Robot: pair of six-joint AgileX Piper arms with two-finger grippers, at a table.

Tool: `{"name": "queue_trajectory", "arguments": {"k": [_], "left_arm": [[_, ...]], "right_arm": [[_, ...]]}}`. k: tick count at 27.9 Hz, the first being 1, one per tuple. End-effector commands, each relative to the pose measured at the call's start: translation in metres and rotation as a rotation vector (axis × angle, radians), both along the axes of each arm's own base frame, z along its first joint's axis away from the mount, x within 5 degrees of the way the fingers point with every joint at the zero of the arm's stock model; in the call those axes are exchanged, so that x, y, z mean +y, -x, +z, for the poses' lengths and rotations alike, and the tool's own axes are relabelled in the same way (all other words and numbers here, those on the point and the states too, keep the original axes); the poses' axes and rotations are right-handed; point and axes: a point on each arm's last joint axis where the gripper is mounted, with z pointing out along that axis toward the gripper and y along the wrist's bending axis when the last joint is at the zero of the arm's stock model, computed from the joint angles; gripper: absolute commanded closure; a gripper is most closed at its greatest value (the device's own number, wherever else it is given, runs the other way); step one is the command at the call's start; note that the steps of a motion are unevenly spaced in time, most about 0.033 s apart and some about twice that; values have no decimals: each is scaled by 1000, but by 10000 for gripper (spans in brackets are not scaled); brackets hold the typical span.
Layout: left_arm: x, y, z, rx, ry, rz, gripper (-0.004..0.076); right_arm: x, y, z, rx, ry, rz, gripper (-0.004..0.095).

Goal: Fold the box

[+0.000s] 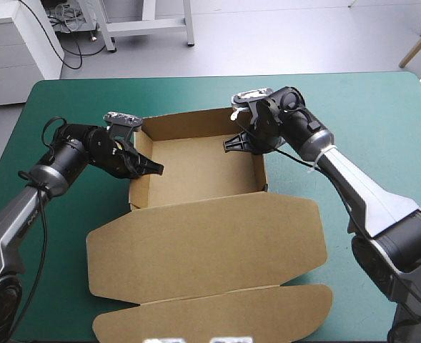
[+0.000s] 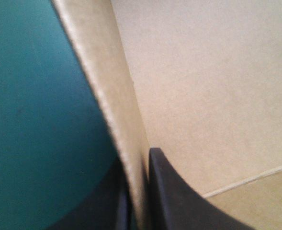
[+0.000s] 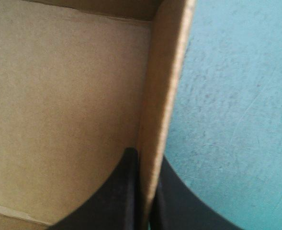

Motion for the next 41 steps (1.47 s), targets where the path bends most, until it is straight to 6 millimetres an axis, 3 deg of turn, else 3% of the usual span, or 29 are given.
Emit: {"name": "queue_trajectory", "arguments": {"k": [1, 9, 15, 17, 20, 22, 24, 26, 31, 41], "left_arm": [[-8, 1, 24, -127, 35, -55, 733], [-8, -2, 18, -114, 6, -67, 683], [-8, -5, 11, -87, -22, -87, 481], [-8, -6, 10, -84, -21, -87, 399], [-8, -6, 10, -85, -20, -85, 317], [-8, -6, 10, -86, -21, -85, 307], [-8, -5, 11, -89, -21, -85, 307], [-7, -5, 12, -93, -21, -85, 307], [-4, 3, 25, -126, -22, -89, 307], [14, 24, 54, -212, -133, -73, 307]], "right_arm": [[18, 11, 15, 2, -117, 121, 927], [26, 2, -9, 59, -99, 137, 926], [27, 0, -13, 50, -83, 175, 867], [27, 0, -13, 48, -80, 184, 761], [27, 0, -13, 43, -80, 188, 503], [27, 0, -13, 40, -79, 192, 258], [27, 0, -13, 38, -76, 201, 103], [27, 0, -12, 33, -71, 205, 19], [25, 2, -2, 5, -81, 205, 13], [2, 21, 50, -144, -78, 190, 30]]}}
